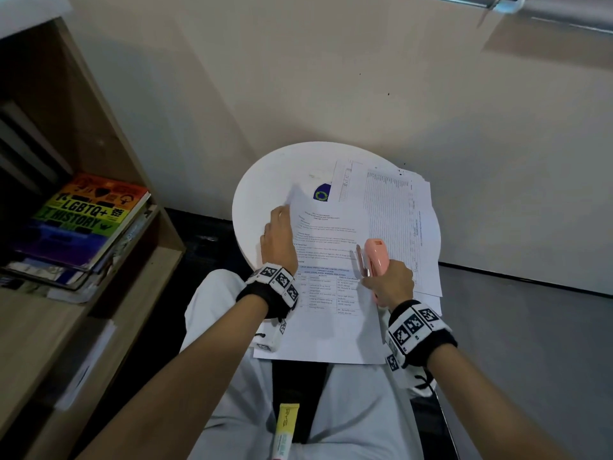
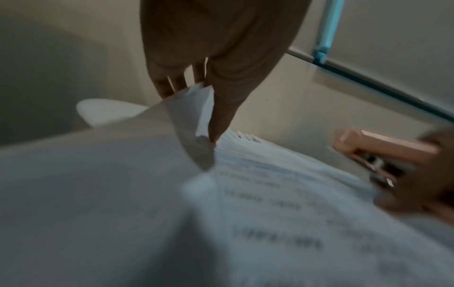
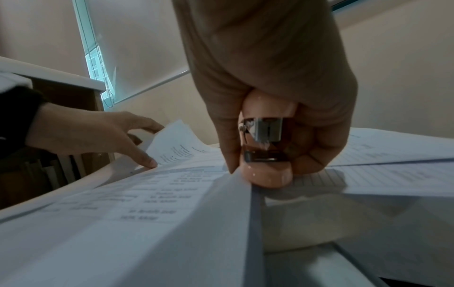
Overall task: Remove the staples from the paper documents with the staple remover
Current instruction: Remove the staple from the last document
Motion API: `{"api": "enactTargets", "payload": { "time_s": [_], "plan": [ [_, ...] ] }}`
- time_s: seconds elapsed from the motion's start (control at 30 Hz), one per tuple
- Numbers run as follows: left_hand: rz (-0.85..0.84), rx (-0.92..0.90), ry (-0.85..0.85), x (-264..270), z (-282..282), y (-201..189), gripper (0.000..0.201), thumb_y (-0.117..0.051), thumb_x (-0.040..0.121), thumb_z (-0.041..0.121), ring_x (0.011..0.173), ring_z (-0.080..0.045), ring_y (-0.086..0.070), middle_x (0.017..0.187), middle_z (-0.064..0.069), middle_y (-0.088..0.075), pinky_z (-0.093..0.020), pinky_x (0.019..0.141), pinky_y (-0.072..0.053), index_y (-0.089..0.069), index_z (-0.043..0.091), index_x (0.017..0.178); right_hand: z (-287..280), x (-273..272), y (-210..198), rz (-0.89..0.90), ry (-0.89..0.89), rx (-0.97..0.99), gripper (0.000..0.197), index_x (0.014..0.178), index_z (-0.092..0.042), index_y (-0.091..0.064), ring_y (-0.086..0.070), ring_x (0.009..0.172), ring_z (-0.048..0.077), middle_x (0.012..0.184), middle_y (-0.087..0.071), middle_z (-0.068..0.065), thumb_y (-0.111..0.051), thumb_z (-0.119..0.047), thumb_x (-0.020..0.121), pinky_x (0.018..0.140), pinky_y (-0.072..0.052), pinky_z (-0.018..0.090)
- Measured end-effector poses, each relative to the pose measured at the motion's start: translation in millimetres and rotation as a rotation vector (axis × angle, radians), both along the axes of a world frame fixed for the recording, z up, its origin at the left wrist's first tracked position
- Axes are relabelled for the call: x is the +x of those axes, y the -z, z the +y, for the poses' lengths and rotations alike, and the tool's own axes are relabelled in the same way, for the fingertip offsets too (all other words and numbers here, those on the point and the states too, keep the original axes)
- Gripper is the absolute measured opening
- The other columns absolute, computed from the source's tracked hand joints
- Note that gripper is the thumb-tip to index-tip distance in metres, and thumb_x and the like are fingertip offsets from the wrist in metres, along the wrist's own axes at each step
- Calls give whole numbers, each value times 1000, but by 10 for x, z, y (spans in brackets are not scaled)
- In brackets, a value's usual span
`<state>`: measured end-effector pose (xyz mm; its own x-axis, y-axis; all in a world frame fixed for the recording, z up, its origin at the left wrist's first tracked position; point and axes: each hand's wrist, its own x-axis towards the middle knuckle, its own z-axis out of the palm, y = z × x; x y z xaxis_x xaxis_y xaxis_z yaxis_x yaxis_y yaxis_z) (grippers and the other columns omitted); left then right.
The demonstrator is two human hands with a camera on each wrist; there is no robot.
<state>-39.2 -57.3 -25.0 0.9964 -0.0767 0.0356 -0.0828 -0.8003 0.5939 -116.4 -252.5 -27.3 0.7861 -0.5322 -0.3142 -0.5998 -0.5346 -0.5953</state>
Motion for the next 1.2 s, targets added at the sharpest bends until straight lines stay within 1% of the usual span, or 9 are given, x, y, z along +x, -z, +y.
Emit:
{"api": "enactTargets", "payload": {
  "time_s": [0.17, 0.33, 0.53, 0.7, 0.77, 0.9, 0.97, 1.07, 1.2],
  "plan": [
    [147, -191, -18, 159, 101, -122, 81, -68, 74, -5, 119, -33, -47, 132, -19, -40, -42, 97, -44, -29, 4, 144, -6, -5, -3, 6, -7, 2, 40, 108, 0, -61, -55, 80, 27, 98, -62, 13, -78, -14, 75, 66, -44, 29],
    [318, -436, -179, 217, 211, -138, 83, -77, 66, -8, 127, -29, -47, 137, -13, -49, -32, 98, -41, -40, 5, 139, -9, -4, 6, -4, -7, 8, 41, 109, 0, -60, -55, 81, 27, 98, -60, 12, -79, -14, 76, 67, -43, 29],
    [229, -547, -139, 171, 159, -9, 32, -70, 83, 15, 100, -33, -65, 109, -21, -68, -24, 73, -44, -66, -7, 106, 2, 1, -9, 14, -14, -12, 37, 105, 0, -61, -55, 80, 27, 90, -57, 9, -78, -16, 77, 67, -46, 31],
    [156, -661, -157, 94, 136, 85, 12, -64, 85, 9, 74, -23, -56, 80, -9, -63, -22, 62, -42, -58, 0, 81, -25, 5, 18, -6, -17, 23, 32, 97, -4, -60, -58, 80, 29, 90, -59, 11, -79, -16, 75, 68, -49, 33],
    [128, -704, -140, 64, 174, 91, 24, -64, 81, 12, 63, -19, -49, 67, -4, -55, -19, 56, -41, -46, 1, 68, -52, -5, 25, -45, 2, 110, 29, 94, -6, -60, -61, 81, 30, 89, -62, 11, -80, -13, 74, 72, -55, 38],
    [117, -808, -18, 63, 338, -99, 25, -60, 81, 13, 91, -29, -67, 101, -11, -70, -40, 79, -57, -62, 0, 102, -99, -38, -219, -305, 92, 378, 21, 87, -8, -61, -61, 60, 16, 78, -64, 7, -78, -12, 77, 49, -50, 24],
    [124, -866, 27, 103, 416, -284, 23, -58, 86, 1, 95, -25, -68, 106, -8, -70, -39, 79, -57, -62, 4, 108, -123, -6, -473, -449, 48, 584, 21, 91, -10, -63, -65, 62, 11, 81, -66, 5, -78, -13, 76, 54, -50, 18],
    [85, -918, 81, 169, 455, -631, 28, -57, 86, -5, 86, -10, -71, 96, 8, -72, -28, 71, -56, -61, 18, 101, -98, 83, -948, -550, -173, 751, 29, 94, -12, -68, -68, 76, 19, 83, -72, 5, -80, -21, 69, 73, -49, 30],
    [-192, -956, 135, 202, 358, -1136, 51, -64, 84, 0, 102, -19, -67, 114, -4, -63, -36, 81, -58, -33, 26, 116, 178, 340, -1456, -719, -313, 613, 30, 101, -3, -67, -72, 81, 19, 91, -75, 7, -79, -3, 73, 64, -58, 25]
  ]
}}
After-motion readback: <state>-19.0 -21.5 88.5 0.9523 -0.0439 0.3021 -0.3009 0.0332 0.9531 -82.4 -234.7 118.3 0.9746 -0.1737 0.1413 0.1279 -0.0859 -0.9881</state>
